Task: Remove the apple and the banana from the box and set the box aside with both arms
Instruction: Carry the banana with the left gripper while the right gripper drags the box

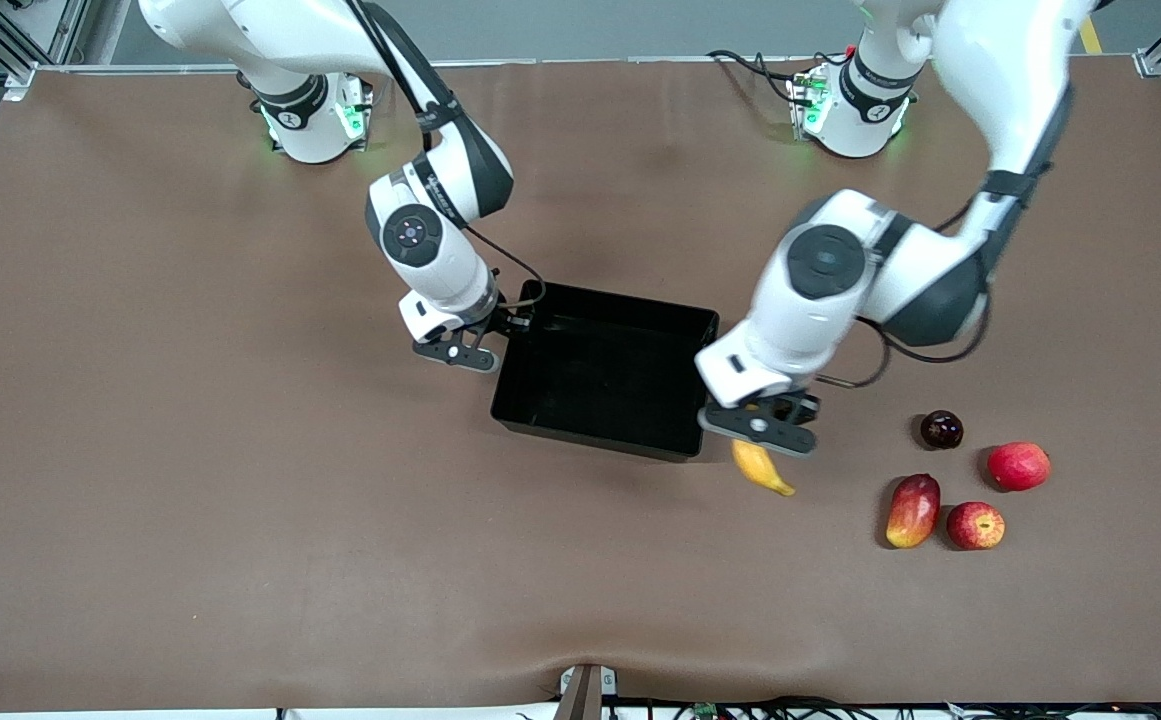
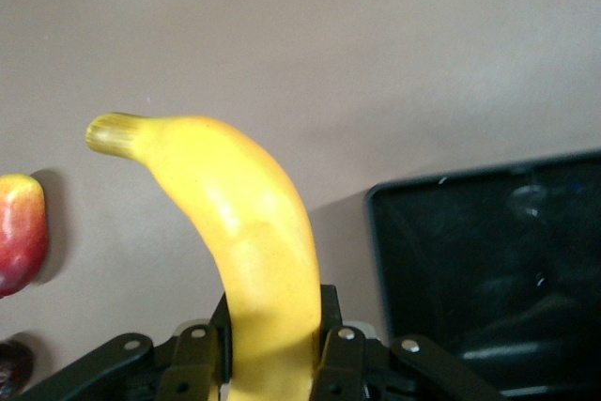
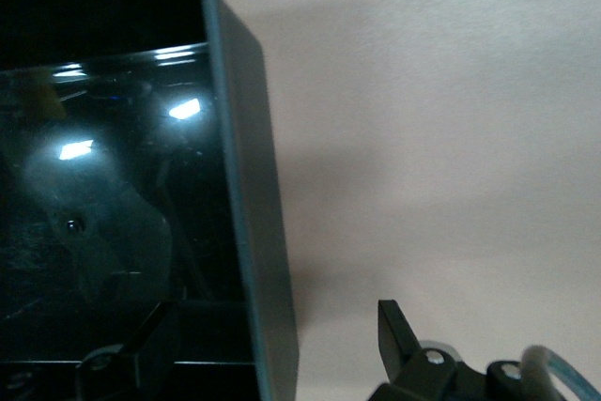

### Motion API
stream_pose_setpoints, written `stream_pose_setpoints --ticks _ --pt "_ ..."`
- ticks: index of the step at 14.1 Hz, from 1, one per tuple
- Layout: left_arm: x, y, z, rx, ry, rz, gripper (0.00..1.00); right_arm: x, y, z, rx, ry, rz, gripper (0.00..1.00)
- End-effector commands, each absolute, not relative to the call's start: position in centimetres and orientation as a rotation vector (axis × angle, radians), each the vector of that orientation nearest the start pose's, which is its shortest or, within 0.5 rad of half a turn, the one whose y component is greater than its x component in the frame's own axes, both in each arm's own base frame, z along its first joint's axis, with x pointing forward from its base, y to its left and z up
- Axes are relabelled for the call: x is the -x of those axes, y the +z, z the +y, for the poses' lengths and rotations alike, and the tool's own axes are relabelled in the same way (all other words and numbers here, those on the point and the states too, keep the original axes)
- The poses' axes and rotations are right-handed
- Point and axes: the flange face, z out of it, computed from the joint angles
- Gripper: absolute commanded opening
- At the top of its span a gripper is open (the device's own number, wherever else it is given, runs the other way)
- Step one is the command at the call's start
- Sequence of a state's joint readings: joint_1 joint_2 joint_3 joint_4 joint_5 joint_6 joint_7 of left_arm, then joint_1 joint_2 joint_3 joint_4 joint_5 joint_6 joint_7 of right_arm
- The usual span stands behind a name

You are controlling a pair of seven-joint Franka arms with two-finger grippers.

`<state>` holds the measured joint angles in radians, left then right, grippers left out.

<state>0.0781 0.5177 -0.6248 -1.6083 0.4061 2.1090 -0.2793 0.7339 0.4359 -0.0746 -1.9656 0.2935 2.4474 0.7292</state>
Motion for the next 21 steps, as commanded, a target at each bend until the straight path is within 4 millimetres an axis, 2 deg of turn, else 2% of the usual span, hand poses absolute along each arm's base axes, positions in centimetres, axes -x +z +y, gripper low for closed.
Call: stream_pose_setpoints --ticks 1,3,5,7,10,11,13,14,16,18,21 --pt "-61.7 36.9 -23.6 3.051 -0.093 0.715 0.00 -50.0 24.6 39.1 2.965 0.083 0.380 0.00" --pt "-61.8 35.3 -21.1 3.033 -0.055 0.789 0.00 -50.0 24.1 39.1 2.986 0.074 0.339 0.00" --pt "-61.6 33.3 -20.0 3.033 -0.031 0.802 0.00 -50.5 24.2 38.4 2.999 0.063 0.298 0.00" --pt "-61.7 31.1 -18.1 3.054 -0.040 0.796 0.00 -50.8 24.7 38.3 2.997 0.064 0.306 0.00" --pt "-62.3 28.2 -15.4 3.049 -0.026 0.946 0.00 -50.8 25.3 37.8 3.002 0.103 0.323 0.00" --pt "-62.1 27.7 -15.3 3.028 -0.030 0.976 0.00 -50.9 26.1 37.5 3.006 0.128 0.322 0.00" --pt "-62.0 26.4 -14.4 2.991 -0.062 1.006 0.00 -51.6 29.2 36.1 2.991 0.141 0.346 0.00" --pt "-62.1 25.6 -13.7 3.001 -0.070 1.001 0.00 -52.2 30.8 34.8 2.983 0.149 0.370 0.00" --pt "-62.3 24.4 -12.7 2.992 -0.106 1.013 0.00 -53.4 33.7 30.3 2.982 0.252 0.459 0.00" --pt "-62.5 22.7 -11.1 3.017 -0.114 0.994 0.00 -54.3 36.7 25.7 2.989 0.322 0.355 0.00" --pt "-62.7 21.6 -10.4 3.013 -0.149 1.009 0.00 -56.3 39.9 16.9 2.957 0.308 0.284 0.00"
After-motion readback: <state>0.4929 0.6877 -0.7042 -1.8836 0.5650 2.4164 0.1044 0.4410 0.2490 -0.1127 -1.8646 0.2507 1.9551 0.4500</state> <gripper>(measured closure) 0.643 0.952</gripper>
